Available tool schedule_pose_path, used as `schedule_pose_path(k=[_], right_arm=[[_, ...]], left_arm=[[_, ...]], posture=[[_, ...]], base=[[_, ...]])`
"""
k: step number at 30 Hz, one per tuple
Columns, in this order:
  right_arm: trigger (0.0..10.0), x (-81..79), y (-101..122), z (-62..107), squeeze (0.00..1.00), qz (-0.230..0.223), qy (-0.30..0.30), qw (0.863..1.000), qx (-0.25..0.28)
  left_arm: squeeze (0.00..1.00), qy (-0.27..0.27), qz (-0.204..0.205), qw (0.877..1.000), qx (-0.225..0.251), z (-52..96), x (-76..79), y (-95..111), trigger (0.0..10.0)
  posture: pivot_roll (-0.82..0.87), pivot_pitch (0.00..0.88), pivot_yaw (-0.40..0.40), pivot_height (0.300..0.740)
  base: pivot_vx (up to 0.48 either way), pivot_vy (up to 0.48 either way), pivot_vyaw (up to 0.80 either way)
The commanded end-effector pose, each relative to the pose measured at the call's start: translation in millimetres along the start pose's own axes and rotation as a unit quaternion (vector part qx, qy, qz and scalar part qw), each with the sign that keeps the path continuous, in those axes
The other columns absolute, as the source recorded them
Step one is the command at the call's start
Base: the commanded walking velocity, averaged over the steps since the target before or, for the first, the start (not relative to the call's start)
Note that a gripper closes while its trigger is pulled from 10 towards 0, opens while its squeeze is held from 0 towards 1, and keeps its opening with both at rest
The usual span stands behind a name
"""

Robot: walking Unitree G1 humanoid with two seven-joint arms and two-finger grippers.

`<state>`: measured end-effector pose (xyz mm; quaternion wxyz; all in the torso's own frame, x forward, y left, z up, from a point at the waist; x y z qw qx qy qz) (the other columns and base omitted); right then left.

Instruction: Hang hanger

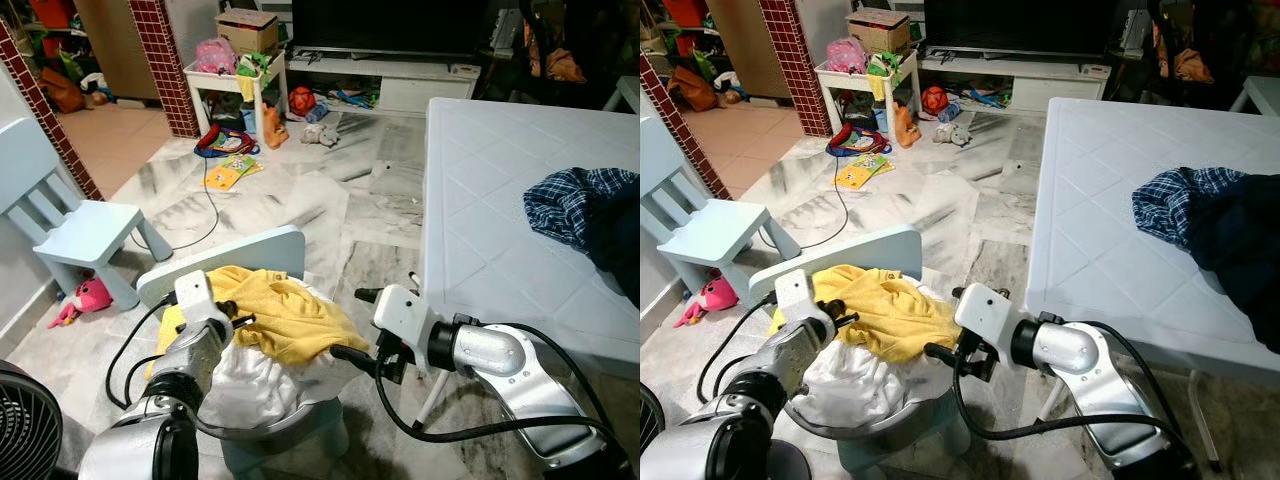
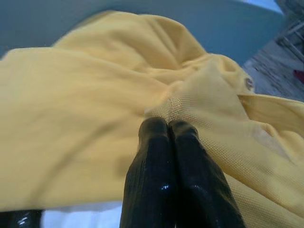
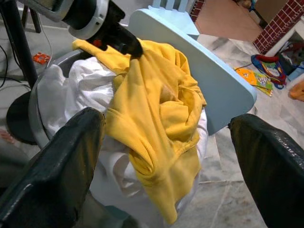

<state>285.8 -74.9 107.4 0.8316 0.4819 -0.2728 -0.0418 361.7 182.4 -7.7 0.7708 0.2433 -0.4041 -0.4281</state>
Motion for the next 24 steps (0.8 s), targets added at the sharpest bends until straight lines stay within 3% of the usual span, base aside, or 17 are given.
schedule_pose_path(k=[1,4,7,11,12,15,21,22,23,24], right_arm=[[10.0,0.9,2.0,-1.8,0.00,0.008,0.005,1.000,0.003],[10.0,3.3,0.6,-0.2,0.00,0.010,0.002,1.000,0.001],[10.0,5.3,-4.0,2.5,0.00,0.009,-0.002,1.000,-0.003],[10.0,3.9,-4.6,0.2,0.00,0.008,0.001,1.000,-0.002],[10.0,3.1,-3.9,-2.0,0.00,0.009,0.004,1.000,0.001],[10.0,2.4,-3.3,-3.8,0.00,0.009,0.006,1.000,0.003],[10.0,1.0,-4.2,-7.1,0.00,0.013,0.012,1.000,0.005],[10.0,1.0,-4.2,-7.1,0.00,0.013,0.012,1.000,0.005],[10.0,0.7,-4.6,-7.4,0.00,0.014,0.012,1.000,0.005],[10.0,0.6,-4.8,-7.4,0.00,0.014,0.013,1.000,0.005]], left_arm=[[0.00,0.008,0.000,0.999,0.034,2.4,-3.5,17.1,0.0],[0.00,-0.011,-0.008,0.998,0.059,16.2,2.5,22.7,0.0],[0.00,-0.017,-0.032,0.996,0.076,63.0,-3.8,13.6,0.0],[0.00,-0.004,-0.077,0.993,0.086,95.5,-17.1,6.5,0.0],[0.00,0.010,-0.083,0.993,0.083,109.4,-24.7,2.4,0.0],[0.00,0.025,-0.091,0.992,0.085,120.4,-31.9,1.1,0.0],[0.00,0.110,-0.124,0.984,0.071,153.7,-68.0,-9.4,0.0],[0.00,0.110,-0.124,0.984,0.071,153.7,-68.0,-9.4,0.0],[0.00,0.141,-0.130,0.980,0.046,162.0,-85.0,-22.3,0.0],[0.00,0.149,-0.133,0.979,0.035,164.9,-89.7,-27.3,0.0]], posture=[[-0.12,0.000,0.027,0.740],[-0.11,0.000,0.029,0.740],[-0.09,0.000,0.030,0.740],[-0.06,0.000,0.024,0.740],[-0.05,0.000,0.022,0.740],[-0.04,0.000,0.018,0.740],[-0.02,0.000,0.017,0.740],[-0.02,0.000,0.017,0.740],[-0.02,0.000,0.019,0.740],[-0.02,0.000,0.019,0.740]], base=[[0.000,0.000,0.00],[0.000,0.000,0.00],[0.000,0.000,0.00],[0.000,0.000,0.00],[0.000,0.000,0.00],[0.000,0.000,0.00],[0.000,0.000,0.00],[0.000,0.000,0.00],[0.000,0.000,0.00],[0.000,0.000,0.00]])
Point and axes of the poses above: a point about 5 cm out from each wrist's last joint towards the gripper, its own z axis pointing back from the gripper into the wrist, its own y axis along the axis of the wrist's last joint, x = y × z, the point moved 5 cm from there along -z, pointing out of the wrist towards the gripper, and after that the axes turned 7 degrees about z, right-handed, at the moved point
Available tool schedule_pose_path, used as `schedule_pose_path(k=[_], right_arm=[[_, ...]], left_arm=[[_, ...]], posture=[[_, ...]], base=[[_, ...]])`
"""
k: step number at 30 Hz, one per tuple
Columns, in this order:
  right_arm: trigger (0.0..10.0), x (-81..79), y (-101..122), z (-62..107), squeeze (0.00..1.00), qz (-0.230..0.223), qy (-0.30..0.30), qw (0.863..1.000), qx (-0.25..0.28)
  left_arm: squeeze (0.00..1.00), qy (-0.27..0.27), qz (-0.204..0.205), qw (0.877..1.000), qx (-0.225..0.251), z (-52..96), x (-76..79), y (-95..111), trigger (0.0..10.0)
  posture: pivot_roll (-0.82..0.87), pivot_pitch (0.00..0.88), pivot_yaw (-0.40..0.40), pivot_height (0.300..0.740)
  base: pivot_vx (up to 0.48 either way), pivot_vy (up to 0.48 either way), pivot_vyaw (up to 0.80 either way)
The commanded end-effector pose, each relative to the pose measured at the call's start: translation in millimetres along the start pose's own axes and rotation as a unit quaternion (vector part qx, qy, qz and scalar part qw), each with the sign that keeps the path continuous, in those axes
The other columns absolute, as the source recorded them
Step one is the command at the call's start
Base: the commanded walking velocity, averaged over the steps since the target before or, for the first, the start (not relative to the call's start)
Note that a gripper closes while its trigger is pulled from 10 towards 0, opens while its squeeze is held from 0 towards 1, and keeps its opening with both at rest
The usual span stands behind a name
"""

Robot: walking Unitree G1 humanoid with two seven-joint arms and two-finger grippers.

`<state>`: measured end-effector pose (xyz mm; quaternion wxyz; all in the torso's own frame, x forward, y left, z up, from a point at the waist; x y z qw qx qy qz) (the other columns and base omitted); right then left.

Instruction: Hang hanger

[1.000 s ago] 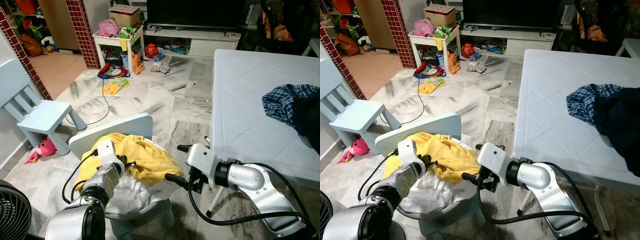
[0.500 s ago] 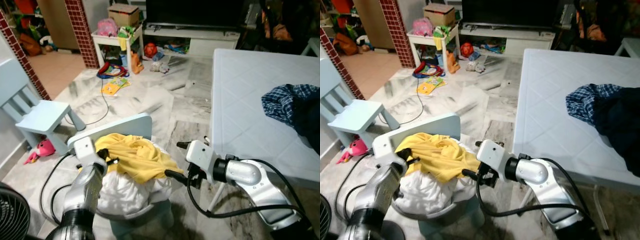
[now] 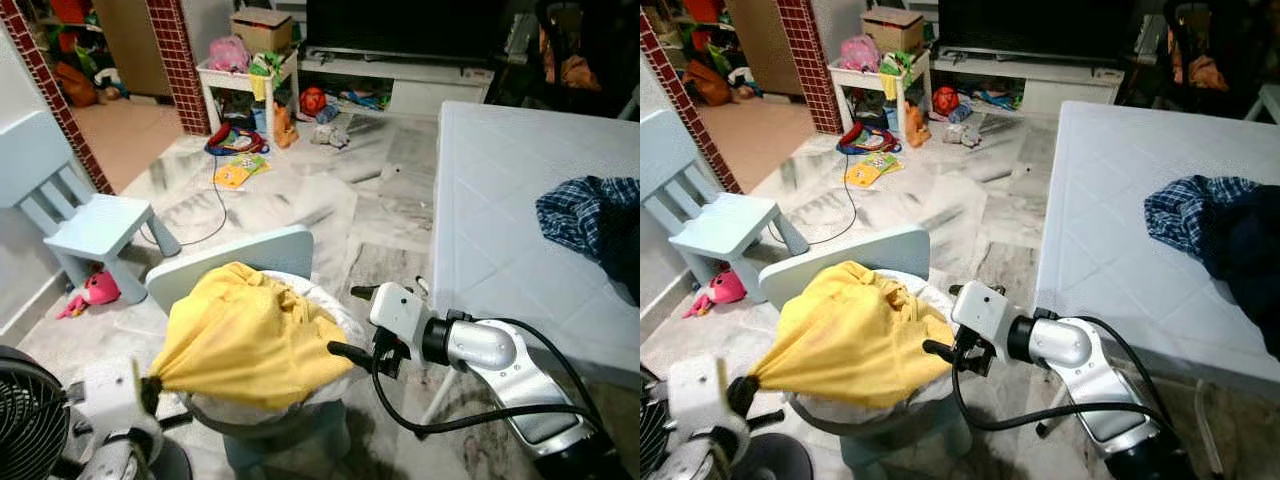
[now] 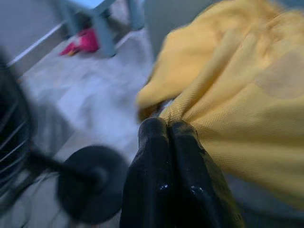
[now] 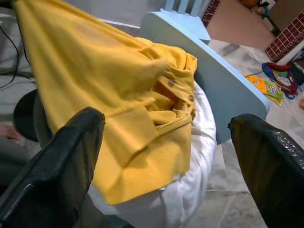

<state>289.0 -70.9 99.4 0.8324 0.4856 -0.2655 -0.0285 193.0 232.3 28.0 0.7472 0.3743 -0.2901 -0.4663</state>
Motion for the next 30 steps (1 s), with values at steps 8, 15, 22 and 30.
schedule_pose_path(k=[8,15,22,30], right_arm=[[10.0,-0.1,-1.4,0.6,0.00,0.008,0.002,1.000,-0.003],[10.0,0.1,-2.3,0.9,0.00,0.011,0.001,1.000,-0.004],[10.0,0.6,-2.4,-0.5,0.00,0.014,0.000,1.000,-0.003],[10.0,1.5,-2.7,-1.7,0.00,0.016,-0.002,1.000,-0.003]], left_arm=[[0.00,0.043,-0.061,0.996,-0.040,5.6,-23.2,-17.3,0.0],[1.00,0.047,-0.146,0.988,-0.004,1.0,-25.9,1.2,10.0],[1.00,0.011,-0.199,0.980,0.022,5.2,-11.6,10.1,10.0],[1.00,-0.053,-0.267,0.959,0.075,5.2,14.9,24.9,10.0]], posture=[[-0.03,0.000,0.022,0.740],[-0.03,0.000,0.025,0.740],[-0.03,0.000,0.022,0.740],[-0.02,0.000,0.019,0.740]], base=[[0.000,0.000,0.00],[0.000,0.000,0.00],[0.000,0.000,0.00],[0.000,0.000,0.00]])
Point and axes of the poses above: a point about 5 cm out from each wrist's last joint towards the gripper, its own z axis pointing back from the gripper into the wrist, its own y axis along the axis of the wrist's last joint, x = y × z, the point moved 5 cm from there along -z, pointing out of the wrist towards the gripper, and after that the axes turned 7 degrees about z, right-handed, at the moved point
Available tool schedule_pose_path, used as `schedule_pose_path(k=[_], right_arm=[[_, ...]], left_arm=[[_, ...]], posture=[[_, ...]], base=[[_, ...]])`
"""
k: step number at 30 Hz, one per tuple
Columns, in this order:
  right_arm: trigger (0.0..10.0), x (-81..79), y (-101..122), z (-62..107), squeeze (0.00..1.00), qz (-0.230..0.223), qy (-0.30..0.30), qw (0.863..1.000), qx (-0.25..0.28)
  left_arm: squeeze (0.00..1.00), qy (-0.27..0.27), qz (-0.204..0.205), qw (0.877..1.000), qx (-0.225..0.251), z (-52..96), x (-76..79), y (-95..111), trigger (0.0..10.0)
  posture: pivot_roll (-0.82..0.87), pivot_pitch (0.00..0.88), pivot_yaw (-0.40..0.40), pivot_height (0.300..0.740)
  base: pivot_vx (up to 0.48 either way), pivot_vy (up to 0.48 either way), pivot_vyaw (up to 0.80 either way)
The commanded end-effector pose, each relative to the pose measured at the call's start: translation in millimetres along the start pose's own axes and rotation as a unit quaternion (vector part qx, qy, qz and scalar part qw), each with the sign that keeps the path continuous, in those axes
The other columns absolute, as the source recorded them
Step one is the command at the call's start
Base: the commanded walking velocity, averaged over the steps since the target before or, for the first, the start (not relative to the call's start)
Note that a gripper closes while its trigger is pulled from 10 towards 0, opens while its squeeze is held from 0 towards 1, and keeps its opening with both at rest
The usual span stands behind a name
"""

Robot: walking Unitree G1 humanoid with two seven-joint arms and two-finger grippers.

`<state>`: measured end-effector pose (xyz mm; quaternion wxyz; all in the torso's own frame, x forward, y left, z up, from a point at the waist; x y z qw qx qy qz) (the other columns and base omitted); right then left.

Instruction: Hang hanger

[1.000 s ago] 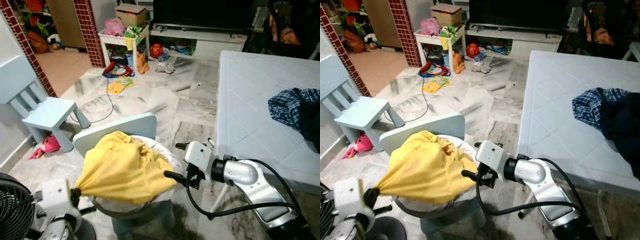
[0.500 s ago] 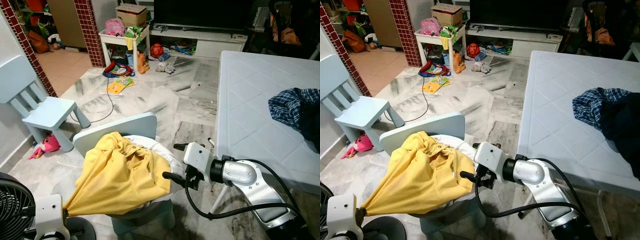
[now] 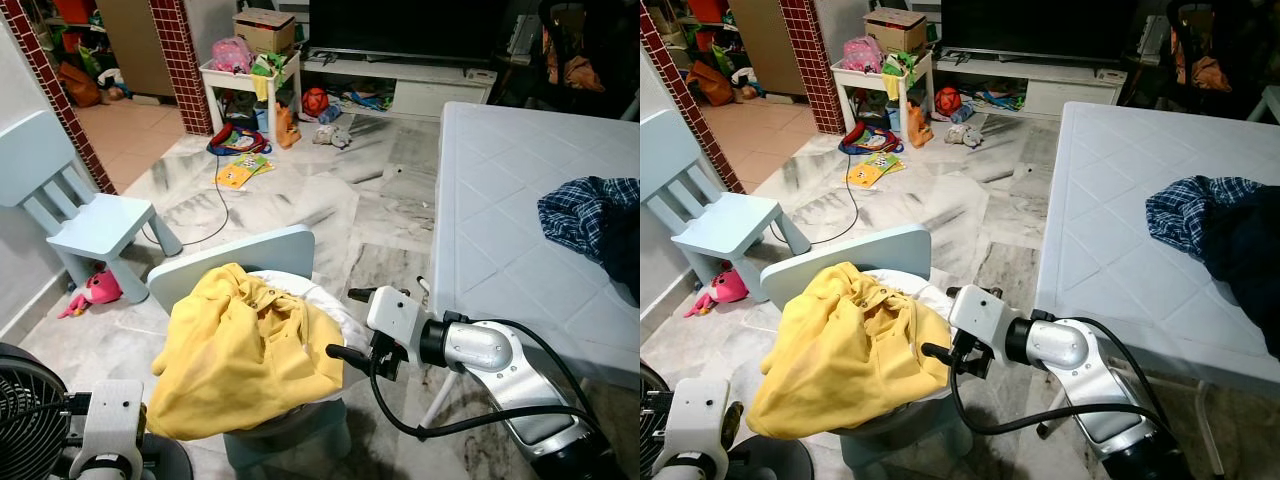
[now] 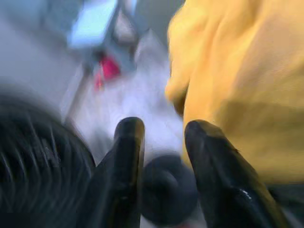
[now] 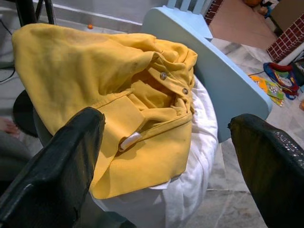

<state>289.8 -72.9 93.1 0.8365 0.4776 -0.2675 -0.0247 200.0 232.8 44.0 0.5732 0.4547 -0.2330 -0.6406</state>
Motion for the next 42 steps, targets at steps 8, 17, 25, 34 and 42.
schedule_pose_path(k=[8,17,25,34,42], right_arm=[[10.0,6.7,6.2,-3.1,0.00,0.013,-0.013,1.000,0.007],[10.0,9.9,2.2,-0.3,0.00,0.013,-0.023,1.000,-0.004],[10.0,9.7,1.6,-0.7,0.00,0.013,-0.024,1.000,-0.007],[10.0,6.0,-1.6,-1.9,0.00,0.016,-0.012,1.000,-0.014],[10.0,5.5,-3.2,-1.9,0.00,0.019,-0.012,1.000,-0.020]], left_arm=[[1.00,-0.179,-0.115,0.968,0.132,-26.7,74.8,74.4,10.0],[1.00,-0.306,-0.176,0.929,0.115,-41.7,119.1,78.2,10.0],[1.00,-0.333,-0.201,0.919,0.056,-60.2,119.1,61.8,10.0],[1.00,-0.335,-0.156,0.929,0.033,-78.3,119.6,56.2,10.0],[1.00,-0.342,-0.161,0.925,0.037,-92.5,130.1,59.0,10.0]], posture=[[-0.04,0.000,0.016,0.740],[-0.07,0.000,0.030,0.740],[-0.08,0.000,0.034,0.740],[-0.08,0.000,0.032,0.740],[-0.08,0.000,0.030,0.740]], base=[[0.000,0.000,0.00],[0.000,0.000,0.00],[0.000,0.000,0.00],[0.000,0.000,0.00],[0.000,0.000,0.00]])
Point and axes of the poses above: a point about 5 cm out from each wrist's last joint towards the gripper, its own z axis pointing back from the gripper into the wrist, its own y axis along the axis of the wrist's last joint, x = y × z, the point moved 5 cm from there along -z, pointing out of the wrist towards the gripper, and after that the axes turned 7 degrees about z, right-handed, at the moved point
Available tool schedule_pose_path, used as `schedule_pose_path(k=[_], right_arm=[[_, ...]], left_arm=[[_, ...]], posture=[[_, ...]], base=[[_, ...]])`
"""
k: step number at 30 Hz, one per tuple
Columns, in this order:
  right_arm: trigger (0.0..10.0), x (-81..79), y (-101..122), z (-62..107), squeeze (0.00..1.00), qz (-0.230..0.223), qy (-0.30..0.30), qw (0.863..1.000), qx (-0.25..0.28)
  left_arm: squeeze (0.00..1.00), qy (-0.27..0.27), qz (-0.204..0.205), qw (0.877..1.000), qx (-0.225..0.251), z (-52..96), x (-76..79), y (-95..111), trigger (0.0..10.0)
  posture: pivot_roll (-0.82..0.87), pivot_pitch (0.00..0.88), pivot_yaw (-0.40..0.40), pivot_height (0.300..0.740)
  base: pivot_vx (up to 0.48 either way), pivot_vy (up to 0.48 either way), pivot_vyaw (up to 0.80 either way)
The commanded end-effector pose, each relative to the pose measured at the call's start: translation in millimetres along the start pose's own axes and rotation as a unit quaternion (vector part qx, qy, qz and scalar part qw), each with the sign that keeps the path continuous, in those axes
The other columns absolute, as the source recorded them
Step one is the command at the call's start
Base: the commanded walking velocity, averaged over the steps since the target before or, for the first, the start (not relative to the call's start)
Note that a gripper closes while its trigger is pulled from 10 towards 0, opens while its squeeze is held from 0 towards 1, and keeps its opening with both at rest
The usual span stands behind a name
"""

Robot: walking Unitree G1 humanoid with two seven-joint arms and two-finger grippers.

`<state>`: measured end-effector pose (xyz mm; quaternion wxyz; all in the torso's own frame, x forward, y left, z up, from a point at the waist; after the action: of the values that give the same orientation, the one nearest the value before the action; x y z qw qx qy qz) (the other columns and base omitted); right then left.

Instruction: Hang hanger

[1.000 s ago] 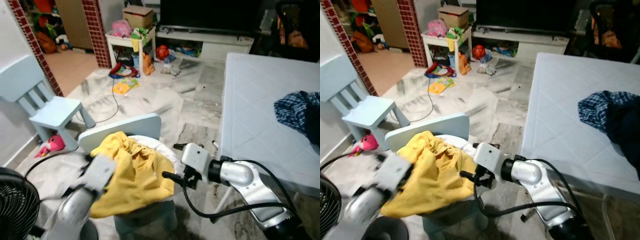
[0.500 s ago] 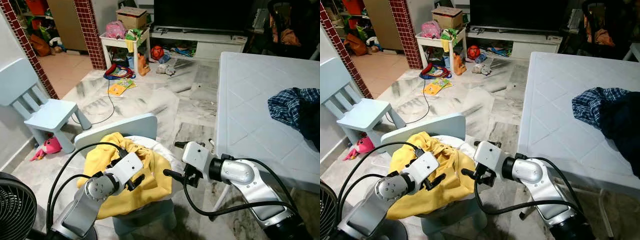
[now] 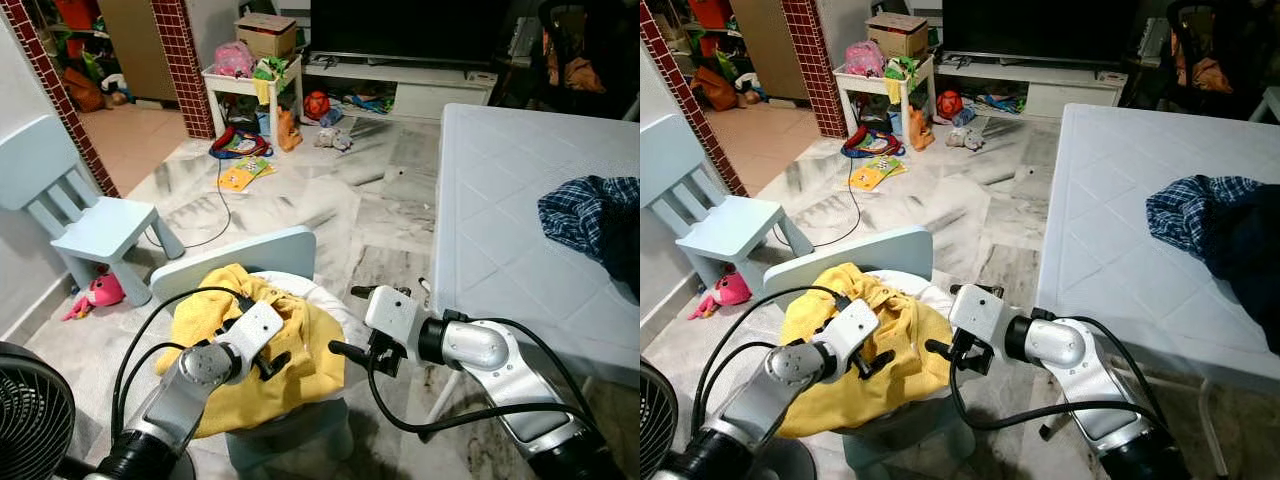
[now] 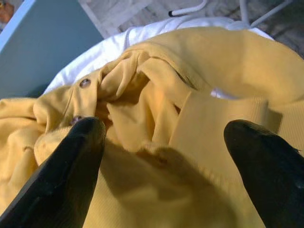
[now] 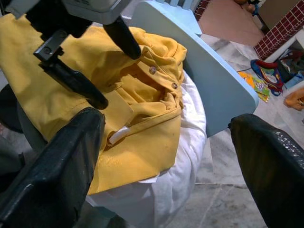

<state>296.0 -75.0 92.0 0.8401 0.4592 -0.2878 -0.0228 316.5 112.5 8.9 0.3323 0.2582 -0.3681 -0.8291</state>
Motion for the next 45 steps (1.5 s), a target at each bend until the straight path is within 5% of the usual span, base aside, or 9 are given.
schedule_pose_path(k=[1,4,6,7,24,26,29,30,45], right_arm=[[10.0,-0.4,-0.3,-0.1,0.00,0.003,0.004,1.000,-0.004],[10.0,-1.5,-0.7,1.0,0.00,0.002,0.004,1.000,-0.005],[10.0,-1.4,-0.9,1.0,0.00,0.002,0.004,1.000,-0.006],[10.0,-1.4,-0.9,0.9,0.00,0.002,0.004,1.000,-0.006],[10.0,-0.7,-4.7,2.0,0.00,0.004,0.008,1.000,-0.014],[10.0,0.7,-8.5,2.0,0.00,0.004,0.004,1.000,-0.023],[10.0,3.5,-10.6,1.8,0.00,0.003,-0.002,1.000,-0.029],[10.0,6.2,-11.7,1.9,0.00,0.001,-0.009,0.999,-0.033],[10.0,15.6,-28.5,3.2,0.00,-0.006,-0.039,0.997,-0.073]], left_arm=[[1.00,0.001,-0.008,1.000,-0.009,-1.1,-4.0,-4.6,10.0],[1.00,-0.008,0.002,0.999,-0.034,-0.5,-2.9,-21.0,10.0],[0.83,-0.009,0.007,0.999,-0.037,-0.2,-3.6,-24.8,3.1],[0.10,-0.012,0.009,0.999,-0.042,0.4,-3.0,-28.1,0.0],[0.00,0.052,-0.016,0.996,-0.075,23.2,-27.9,-59.3,0.0],[0.00,0.072,-0.030,0.996,-0.050,21.2,-30.3,-43.9,10.0],[0.00,0.077,-0.017,0.997,-0.019,16.7,-26.7,-26.3,10.0],[1.00,0.085,-0.015,0.996,-0.009,15.6,-27.3,-19.6,10.0],[1.00,0.016,-0.025,0.999,0.033,26.4,20.3,12.2,10.0]], posture=[[-0.08,0.000,0.030,0.740],[-0.10,0.000,0.037,0.740],[-0.10,0.000,0.037,0.740],[-0.10,0.000,0.037,0.740],[-0.09,0.003,0.029,0.740],[-0.09,0.003,0.029,0.740],[-0.09,0.003,0.026,0.740],[-0.09,0.003,0.027,0.740],[-0.09,0.005,0.032,0.740]], base=[[0.000,0.000,0.00],[0.000,0.000,0.00],[0.000,0.000,0.00],[0.000,0.000,0.00],[0.000,0.000,0.00],[0.000,0.000,0.00],[0.000,0.000,0.00],[0.000,0.000,0.00],[0.000,0.000,0.00]])
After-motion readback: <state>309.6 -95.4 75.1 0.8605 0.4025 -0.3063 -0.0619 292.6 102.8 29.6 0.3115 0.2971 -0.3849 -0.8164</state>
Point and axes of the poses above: a point about 5 cm out from each wrist's last joint towards the gripper, its own z axis pointing back from the gripper into the wrist, its own y axis along the axis of the wrist's last joint, x = y × z, the point moved 5 cm from there along -z, pointing out of the wrist towards the gripper, and after that the axes turned 7 degrees about z, right-handed, at the moved point
